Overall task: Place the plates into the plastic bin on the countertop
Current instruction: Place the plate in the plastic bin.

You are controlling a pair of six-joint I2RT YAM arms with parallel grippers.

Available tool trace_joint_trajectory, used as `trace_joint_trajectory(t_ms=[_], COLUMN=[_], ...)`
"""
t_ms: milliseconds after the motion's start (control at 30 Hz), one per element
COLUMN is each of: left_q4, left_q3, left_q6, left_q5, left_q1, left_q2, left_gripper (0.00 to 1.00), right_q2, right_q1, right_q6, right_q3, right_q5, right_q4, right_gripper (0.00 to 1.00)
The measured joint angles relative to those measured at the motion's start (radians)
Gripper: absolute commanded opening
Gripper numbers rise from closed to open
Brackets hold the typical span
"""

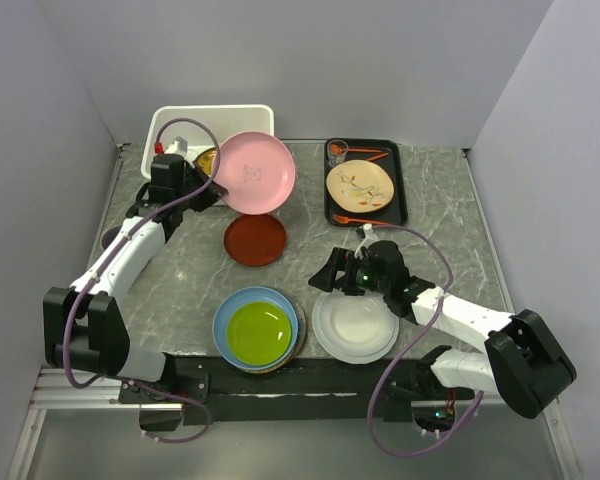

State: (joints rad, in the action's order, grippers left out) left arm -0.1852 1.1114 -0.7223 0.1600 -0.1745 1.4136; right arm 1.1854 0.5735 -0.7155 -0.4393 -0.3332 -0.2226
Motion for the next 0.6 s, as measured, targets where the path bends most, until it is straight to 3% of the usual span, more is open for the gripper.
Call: trace_joint_trajectory(t_ms=[600], left_q4=[-0.004], left_q3=[0.167], left_q6=[-0.008], left_q5=[0.000], left_q1=[0.004], left_q2=[0.105], left_gripper=[0.01], right_q2=[-0.005], right_q1=[0.000], right_q6=[0.003], right_q3=[0.000], right_q5=[0.000], right_q4=[0.006], right_gripper=[1.00])
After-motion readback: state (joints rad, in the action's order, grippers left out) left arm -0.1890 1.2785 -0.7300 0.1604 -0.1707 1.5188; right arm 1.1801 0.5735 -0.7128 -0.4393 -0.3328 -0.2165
